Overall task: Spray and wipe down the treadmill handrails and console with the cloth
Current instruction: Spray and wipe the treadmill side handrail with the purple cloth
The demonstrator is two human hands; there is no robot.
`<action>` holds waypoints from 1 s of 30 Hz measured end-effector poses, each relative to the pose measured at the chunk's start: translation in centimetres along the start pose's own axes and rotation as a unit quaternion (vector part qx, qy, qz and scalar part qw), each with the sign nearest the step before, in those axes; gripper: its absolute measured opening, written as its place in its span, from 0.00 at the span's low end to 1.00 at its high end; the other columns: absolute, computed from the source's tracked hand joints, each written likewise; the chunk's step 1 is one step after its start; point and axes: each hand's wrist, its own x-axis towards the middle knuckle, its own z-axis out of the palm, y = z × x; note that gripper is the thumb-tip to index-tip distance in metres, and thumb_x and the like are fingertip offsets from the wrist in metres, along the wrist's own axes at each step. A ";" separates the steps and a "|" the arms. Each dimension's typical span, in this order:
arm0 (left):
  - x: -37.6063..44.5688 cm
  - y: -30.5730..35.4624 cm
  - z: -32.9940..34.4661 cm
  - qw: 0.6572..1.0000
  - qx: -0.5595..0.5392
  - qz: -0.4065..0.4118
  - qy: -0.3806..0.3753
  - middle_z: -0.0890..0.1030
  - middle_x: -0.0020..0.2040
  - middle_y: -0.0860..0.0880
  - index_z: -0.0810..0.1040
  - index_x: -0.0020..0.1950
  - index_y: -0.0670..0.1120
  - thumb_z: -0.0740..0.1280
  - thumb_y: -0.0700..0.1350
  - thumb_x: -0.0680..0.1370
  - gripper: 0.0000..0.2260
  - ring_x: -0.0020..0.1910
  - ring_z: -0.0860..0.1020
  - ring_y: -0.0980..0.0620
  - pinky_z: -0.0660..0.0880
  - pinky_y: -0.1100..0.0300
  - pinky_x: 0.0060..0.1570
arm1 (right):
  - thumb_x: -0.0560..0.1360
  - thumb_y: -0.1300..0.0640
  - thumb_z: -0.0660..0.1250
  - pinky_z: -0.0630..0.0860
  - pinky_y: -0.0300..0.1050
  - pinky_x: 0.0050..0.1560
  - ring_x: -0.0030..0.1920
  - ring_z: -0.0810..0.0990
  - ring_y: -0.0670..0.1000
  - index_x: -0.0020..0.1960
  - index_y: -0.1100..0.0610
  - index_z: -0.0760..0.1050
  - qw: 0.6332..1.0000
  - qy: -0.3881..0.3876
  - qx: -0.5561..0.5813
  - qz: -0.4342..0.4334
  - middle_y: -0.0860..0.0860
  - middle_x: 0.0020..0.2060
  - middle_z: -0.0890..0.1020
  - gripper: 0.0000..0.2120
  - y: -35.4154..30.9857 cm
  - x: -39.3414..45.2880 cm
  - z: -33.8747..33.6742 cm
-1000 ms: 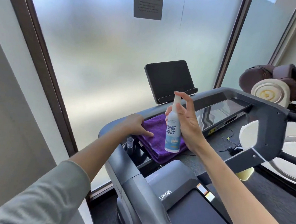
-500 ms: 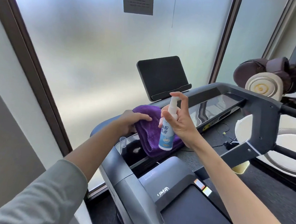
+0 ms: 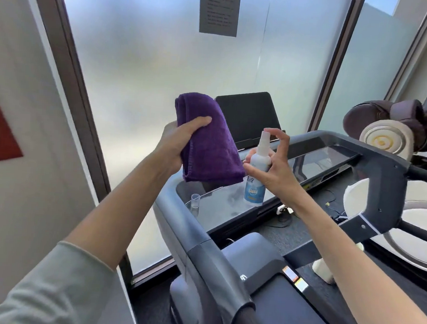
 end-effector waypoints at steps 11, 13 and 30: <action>-6.5 -2.9 -4.0 0.999 0.034 0.030 -0.005 0.82 0.56 0.53 0.74 0.65 0.49 0.67 0.49 0.79 0.15 0.53 0.81 0.55 0.78 0.63 0.46 | 0.74 0.73 0.66 0.83 0.52 0.41 0.35 0.80 0.56 0.65 0.47 0.55 0.997 0.026 -0.069 0.033 0.56 0.39 0.76 0.33 -2.7 -3.9 2.1; -8.3 -2.9 -4.6 0.997 0.053 0.050 0.007 0.82 0.55 0.53 0.75 0.64 0.50 0.67 0.49 0.79 0.14 0.53 0.81 0.56 0.78 0.64 0.45 | 0.73 0.74 0.67 0.81 0.44 0.39 0.35 0.79 0.55 0.67 0.50 0.56 0.996 0.017 -0.079 0.038 0.58 0.41 0.76 0.33 -3.3 -4.8 1.7; -28.8 -7.2 0.3 0.942 0.171 0.164 0.239 0.81 0.50 0.52 0.75 0.57 0.49 0.64 0.44 0.81 0.06 0.50 0.80 0.56 0.79 0.62 0.50 | 0.76 0.72 0.66 0.83 0.51 0.34 0.32 0.80 0.58 0.74 0.49 0.55 0.986 -0.151 -0.068 0.018 0.56 0.53 0.72 0.35 -9.6 -16.3 -5.4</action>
